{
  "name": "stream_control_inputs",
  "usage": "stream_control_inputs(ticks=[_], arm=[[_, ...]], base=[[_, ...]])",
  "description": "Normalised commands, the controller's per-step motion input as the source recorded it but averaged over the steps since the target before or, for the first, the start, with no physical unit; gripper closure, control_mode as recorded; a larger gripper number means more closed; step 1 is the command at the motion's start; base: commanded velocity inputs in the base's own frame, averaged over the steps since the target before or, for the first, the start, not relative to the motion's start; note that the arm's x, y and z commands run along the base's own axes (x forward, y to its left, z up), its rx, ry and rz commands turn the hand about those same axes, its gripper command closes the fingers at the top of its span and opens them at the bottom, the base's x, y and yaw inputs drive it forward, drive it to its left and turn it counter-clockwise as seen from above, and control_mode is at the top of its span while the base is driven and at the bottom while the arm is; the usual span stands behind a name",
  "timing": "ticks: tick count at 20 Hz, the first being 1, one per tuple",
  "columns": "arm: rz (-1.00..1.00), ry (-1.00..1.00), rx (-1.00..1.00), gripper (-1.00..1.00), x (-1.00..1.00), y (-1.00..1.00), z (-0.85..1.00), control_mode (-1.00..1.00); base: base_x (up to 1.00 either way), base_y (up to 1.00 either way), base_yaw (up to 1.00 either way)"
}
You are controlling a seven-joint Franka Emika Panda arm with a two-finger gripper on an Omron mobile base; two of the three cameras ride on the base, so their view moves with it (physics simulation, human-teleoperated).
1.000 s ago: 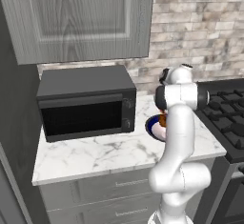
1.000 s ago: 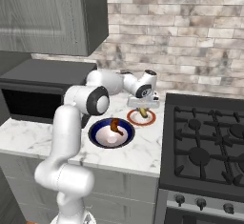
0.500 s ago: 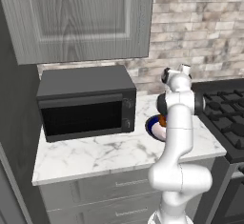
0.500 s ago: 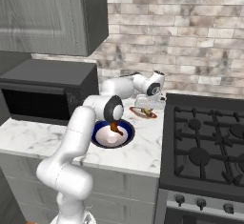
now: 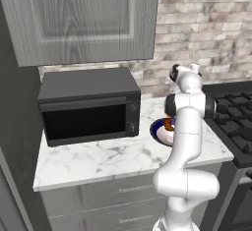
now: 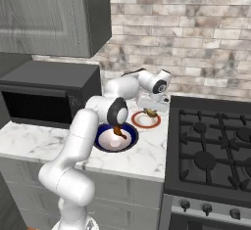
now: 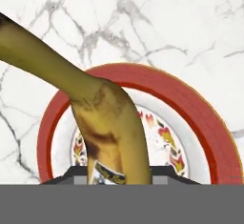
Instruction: Remove the banana from the bowl and place it on the small plate. Then place the bowl with only the chicken drumstick in the microwave, close the door, and press the start button to microwave the chicken drumstick.
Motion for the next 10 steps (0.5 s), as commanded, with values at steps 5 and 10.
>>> stream_control_inputs(ticks=[5, 10], arm=[[0.0, 0.0, 0.0, 1.0, -0.34, 0.44, -0.19, -1.0], [0.0, -0.13, 0.0, -1.0, -0.18, -0.08, -0.03, -1.0]], base=[[0.0, 0.0, 0.0], [0.0, 0.0, 0.0]])
